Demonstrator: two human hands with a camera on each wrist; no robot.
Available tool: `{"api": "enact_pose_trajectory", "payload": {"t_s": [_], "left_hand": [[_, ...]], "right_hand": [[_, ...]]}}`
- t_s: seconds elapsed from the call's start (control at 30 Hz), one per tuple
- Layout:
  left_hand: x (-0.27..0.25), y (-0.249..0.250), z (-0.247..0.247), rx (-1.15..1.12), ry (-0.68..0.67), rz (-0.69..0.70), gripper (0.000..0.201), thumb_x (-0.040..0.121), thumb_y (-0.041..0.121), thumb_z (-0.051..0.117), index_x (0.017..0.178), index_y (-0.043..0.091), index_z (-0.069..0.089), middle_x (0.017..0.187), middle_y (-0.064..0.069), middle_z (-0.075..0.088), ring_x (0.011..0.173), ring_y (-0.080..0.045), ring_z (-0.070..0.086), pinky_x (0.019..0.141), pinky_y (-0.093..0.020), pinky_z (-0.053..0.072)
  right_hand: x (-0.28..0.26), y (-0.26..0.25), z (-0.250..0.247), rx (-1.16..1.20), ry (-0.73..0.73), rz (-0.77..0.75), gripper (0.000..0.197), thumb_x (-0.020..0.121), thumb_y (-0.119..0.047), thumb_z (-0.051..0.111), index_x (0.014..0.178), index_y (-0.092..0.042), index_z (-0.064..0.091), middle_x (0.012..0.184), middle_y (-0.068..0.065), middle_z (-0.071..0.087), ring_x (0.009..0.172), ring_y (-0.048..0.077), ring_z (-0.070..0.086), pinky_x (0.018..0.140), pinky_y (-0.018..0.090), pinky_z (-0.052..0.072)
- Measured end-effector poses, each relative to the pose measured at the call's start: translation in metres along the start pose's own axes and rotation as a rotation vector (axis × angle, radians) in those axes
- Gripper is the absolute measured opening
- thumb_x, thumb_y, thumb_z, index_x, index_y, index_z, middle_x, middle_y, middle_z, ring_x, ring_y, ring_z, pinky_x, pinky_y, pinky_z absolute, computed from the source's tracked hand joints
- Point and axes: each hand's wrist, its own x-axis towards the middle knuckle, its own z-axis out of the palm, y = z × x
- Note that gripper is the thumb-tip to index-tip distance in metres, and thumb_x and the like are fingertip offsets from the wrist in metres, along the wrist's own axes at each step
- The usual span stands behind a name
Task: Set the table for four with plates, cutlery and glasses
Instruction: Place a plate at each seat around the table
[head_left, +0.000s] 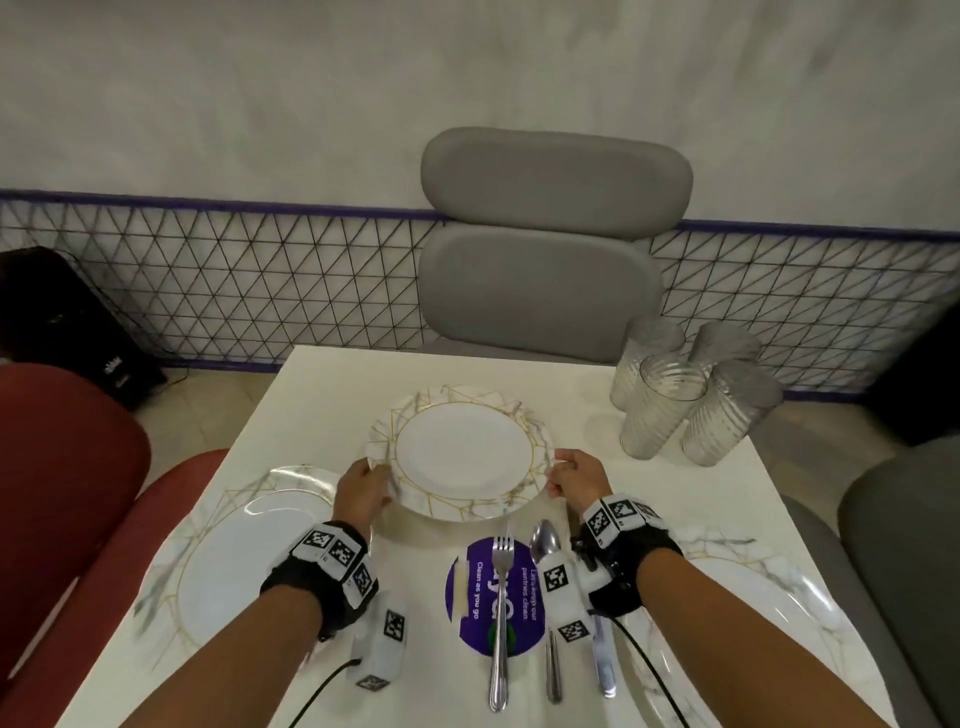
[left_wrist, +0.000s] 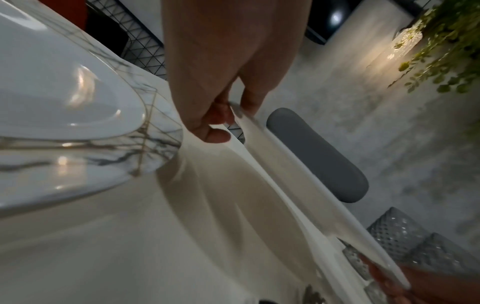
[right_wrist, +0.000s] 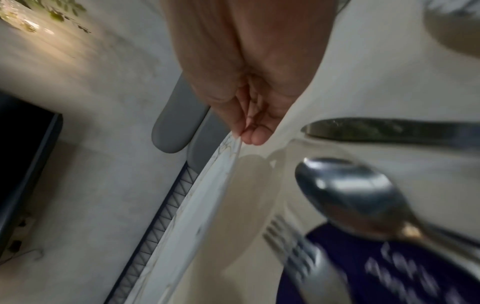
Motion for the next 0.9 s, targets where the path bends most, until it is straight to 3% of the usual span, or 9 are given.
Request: {"api": "enact_pose_trajectory", "payload": {"t_s": [0.2, 0.37, 0.43, 0.47, 0.53, 0.6, 0.67, 0.77, 0.9], "left_hand": [[0.046, 0.000, 0.029, 0.132, -0.092, -0.012, 0.024, 0.091, 0.001, 0.048, 0.067, 0.006, 0.049, 0.068, -0.009, 0.049, 0.061, -0.019, 0.047, 0.060, -0.027, 0.043], [0.069, 0.000, 0.043, 0.217, -0.064, 0.049, 0.031, 0.082, -0.005, 0.049, 0.061, 0.014, 0.036, 0.058, -0.003, 0.036, 0.055, -0.018, 0.034, 0.065, -0.031, 0.032], [0.073, 0.000, 0.047, 0.198, -0.054, 0.065, 0.022, 0.083, -0.004, 0.051, 0.076, 0.017, 0.050, 0.069, -0.004, 0.047, 0.066, -0.022, 0.047, 0.072, -0.032, 0.042], [0.075, -0.002, 0.048, 0.170, -0.044, 0.069, 0.024, 0.084, -0.003, 0.053, 0.096, 0.017, 0.057, 0.084, -0.007, 0.055, 0.081, -0.026, 0.056, 0.084, -0.037, 0.047], [0.079, -0.007, 0.049, 0.127, -0.031, 0.058, 0.048, 0.085, -0.002, 0.054, 0.132, 0.007, 0.049, 0.116, -0.014, 0.058, 0.112, -0.033, 0.056, 0.102, -0.046, 0.044], [0.078, -0.008, 0.049, 0.135, -0.022, 0.065, 0.053, 0.085, -0.003, 0.053, 0.137, 0.004, 0.044, 0.126, -0.017, 0.057, 0.116, -0.035, 0.055, 0.104, -0.047, 0.043], [0.077, -0.009, 0.050, 0.110, -0.009, 0.067, 0.052, 0.086, -0.004, 0.053, 0.137, 0.005, 0.045, 0.120, -0.018, 0.061, 0.105, -0.032, 0.059, 0.103, -0.042, 0.044], [0.073, -0.011, 0.050, 0.053, 0.004, 0.056, 0.049, 0.089, -0.004, 0.050, 0.136, 0.007, 0.045, 0.093, -0.015, 0.063, 0.082, -0.028, 0.058, 0.092, -0.037, 0.050], [0.066, -0.015, 0.049, -0.006, 0.023, 0.018, 0.046, 0.088, -0.005, 0.049, 0.132, 0.010, 0.050, 0.083, -0.017, 0.065, 0.069, -0.026, 0.063, 0.080, -0.035, 0.056]], "right_hand": [[0.058, 0.007, -0.005, -0.091, 0.062, -0.034, 0.038, 0.084, 0.010, 0.043, 0.121, 0.003, 0.050, 0.067, 0.001, 0.047, 0.065, 0.021, 0.046, 0.062, 0.030, 0.042], [0.084, 0.013, 0.001, -0.081, 0.134, -0.074, 0.036, 0.085, 0.007, 0.043, 0.119, -0.001, 0.052, 0.086, 0.014, 0.055, 0.080, 0.024, 0.049, 0.075, 0.035, 0.043], [0.090, 0.013, 0.002, -0.088, 0.152, -0.096, 0.036, 0.085, 0.006, 0.044, 0.120, 0.000, 0.053, 0.086, 0.014, 0.056, 0.081, 0.024, 0.050, 0.082, 0.039, 0.046], [0.092, 0.014, 0.003, -0.090, 0.151, -0.092, 0.037, 0.085, 0.006, 0.045, 0.121, 0.000, 0.052, 0.085, 0.013, 0.056, 0.081, 0.024, 0.050, 0.086, 0.042, 0.047], [0.097, 0.016, 0.003, -0.085, 0.144, -0.072, 0.040, 0.085, 0.008, 0.045, 0.123, -0.003, 0.051, 0.081, 0.011, 0.056, 0.083, 0.024, 0.051, 0.091, 0.044, 0.047], [0.097, 0.020, 0.004, -0.076, 0.145, -0.065, 0.047, 0.085, 0.010, 0.043, 0.128, -0.006, 0.048, 0.077, 0.005, 0.055, 0.083, 0.024, 0.052, 0.093, 0.046, 0.048], [0.097, 0.022, 0.005, -0.072, 0.151, -0.071, 0.050, 0.085, 0.011, 0.041, 0.131, -0.008, 0.047, 0.077, 0.003, 0.054, 0.083, 0.025, 0.052, 0.094, 0.047, 0.049], [0.098, 0.023, 0.006, -0.039, 0.139, -0.065, 0.052, 0.084, 0.012, 0.041, 0.131, -0.009, 0.047, 0.076, 0.004, 0.053, 0.081, 0.024, 0.053, 0.089, 0.043, 0.051], [0.091, 0.024, 0.004, 0.034, 0.143, -0.033, 0.046, 0.087, 0.013, 0.040, 0.128, -0.006, 0.047, 0.069, 0.004, 0.045, 0.060, 0.016, 0.045, 0.048, 0.015, 0.047]]}}
